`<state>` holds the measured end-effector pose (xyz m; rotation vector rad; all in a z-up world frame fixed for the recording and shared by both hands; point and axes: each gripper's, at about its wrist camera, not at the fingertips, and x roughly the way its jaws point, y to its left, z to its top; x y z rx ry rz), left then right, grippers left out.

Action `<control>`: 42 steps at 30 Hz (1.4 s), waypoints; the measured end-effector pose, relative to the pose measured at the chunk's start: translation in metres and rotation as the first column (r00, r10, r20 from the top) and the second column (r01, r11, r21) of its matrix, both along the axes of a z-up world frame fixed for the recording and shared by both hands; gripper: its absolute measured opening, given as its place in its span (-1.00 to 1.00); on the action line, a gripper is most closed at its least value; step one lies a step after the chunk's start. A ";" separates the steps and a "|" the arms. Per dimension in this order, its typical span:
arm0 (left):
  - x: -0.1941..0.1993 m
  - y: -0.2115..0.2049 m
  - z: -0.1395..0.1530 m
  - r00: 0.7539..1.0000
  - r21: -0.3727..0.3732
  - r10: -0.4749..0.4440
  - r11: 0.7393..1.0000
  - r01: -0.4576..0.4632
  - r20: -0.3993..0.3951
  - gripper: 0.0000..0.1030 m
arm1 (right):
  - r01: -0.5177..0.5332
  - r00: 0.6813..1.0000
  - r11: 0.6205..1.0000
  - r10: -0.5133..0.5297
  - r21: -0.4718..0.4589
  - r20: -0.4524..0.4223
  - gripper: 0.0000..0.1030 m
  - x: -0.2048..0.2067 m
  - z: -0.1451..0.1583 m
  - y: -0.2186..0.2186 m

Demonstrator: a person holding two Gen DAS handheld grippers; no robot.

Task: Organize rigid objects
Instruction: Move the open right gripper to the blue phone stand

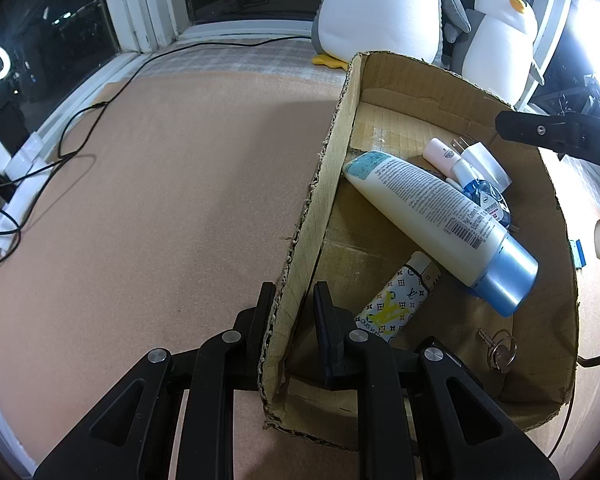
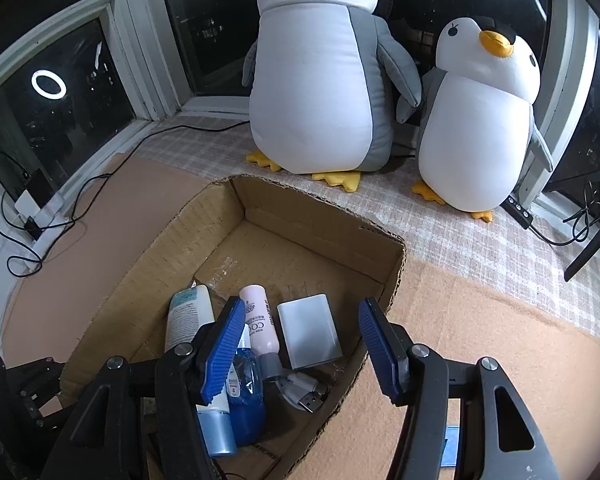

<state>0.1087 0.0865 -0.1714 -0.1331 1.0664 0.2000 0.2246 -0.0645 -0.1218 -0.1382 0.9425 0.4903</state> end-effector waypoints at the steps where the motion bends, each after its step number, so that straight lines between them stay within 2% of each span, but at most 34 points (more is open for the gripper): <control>1: 0.000 0.000 0.000 1.000 0.000 0.000 1.000 0.000 0.000 -0.67 | 0.001 1.000 1.000 -0.001 0.003 0.001 0.07 -0.001 0.001 -0.001; 12: 0.000 0.000 0.000 1.000 0.000 0.000 1.000 0.000 0.000 -0.67 | 0.012 1.000 0.999 -0.013 0.052 0.009 0.07 -0.019 0.016 -0.025; 34: 0.000 0.000 0.000 1.000 0.001 0.000 1.000 0.000 0.000 -0.67 | 0.155 0.988 0.980 -0.155 0.126 -0.011 0.15 -0.065 0.029 -0.126; 42: 0.000 0.000 0.000 1.000 0.002 0.000 1.000 0.000 0.000 -0.67 | 0.207 0.978 0.975 -0.206 0.078 -0.022 0.17 -0.078 0.017 -0.161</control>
